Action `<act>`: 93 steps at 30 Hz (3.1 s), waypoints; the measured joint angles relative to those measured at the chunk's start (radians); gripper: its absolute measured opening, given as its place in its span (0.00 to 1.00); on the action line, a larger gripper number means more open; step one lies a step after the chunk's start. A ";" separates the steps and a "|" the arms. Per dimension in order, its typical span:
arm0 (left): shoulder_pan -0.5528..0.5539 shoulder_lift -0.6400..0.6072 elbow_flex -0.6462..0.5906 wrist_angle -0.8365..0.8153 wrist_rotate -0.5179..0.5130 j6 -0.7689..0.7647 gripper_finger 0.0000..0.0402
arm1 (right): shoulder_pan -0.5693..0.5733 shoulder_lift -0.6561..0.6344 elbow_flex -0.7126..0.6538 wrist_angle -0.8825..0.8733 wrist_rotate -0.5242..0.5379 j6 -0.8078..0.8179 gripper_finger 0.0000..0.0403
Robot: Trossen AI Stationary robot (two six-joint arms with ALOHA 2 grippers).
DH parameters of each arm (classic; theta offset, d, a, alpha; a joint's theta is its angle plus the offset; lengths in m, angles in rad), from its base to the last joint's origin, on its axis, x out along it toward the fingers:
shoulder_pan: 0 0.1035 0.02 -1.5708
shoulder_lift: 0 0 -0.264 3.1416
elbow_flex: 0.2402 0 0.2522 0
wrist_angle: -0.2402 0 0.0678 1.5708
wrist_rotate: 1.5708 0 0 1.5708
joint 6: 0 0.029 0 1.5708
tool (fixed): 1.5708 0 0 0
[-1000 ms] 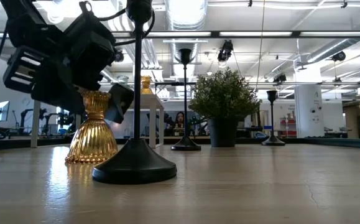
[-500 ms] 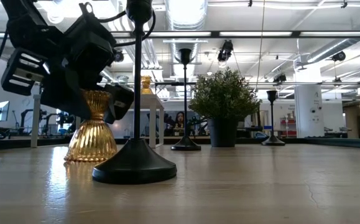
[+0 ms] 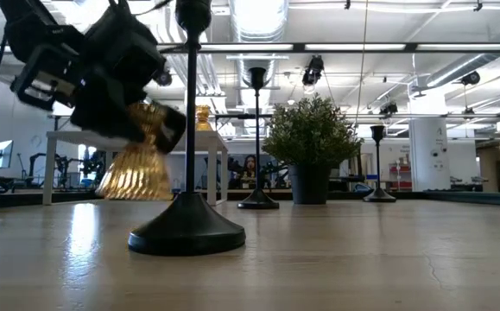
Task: Pick & Place candle stick holders
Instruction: Put the yellow glass candle holder on the shelf
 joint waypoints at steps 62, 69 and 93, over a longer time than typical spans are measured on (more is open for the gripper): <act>0.753 -0.409 0.287 -0.731 -0.933 -0.433 0.33 | 0.000 0.000 0.000 0.000 0.000 0.000 0.02; 0.820 -0.342 0.274 -0.611 -0.926 -0.421 0.33 | 0.000 0.000 0.000 0.000 0.000 0.000 0.02; 0.861 -0.245 0.272 -0.472 -0.826 -0.424 0.33 | 0.000 0.000 0.000 0.000 0.000 0.000 0.02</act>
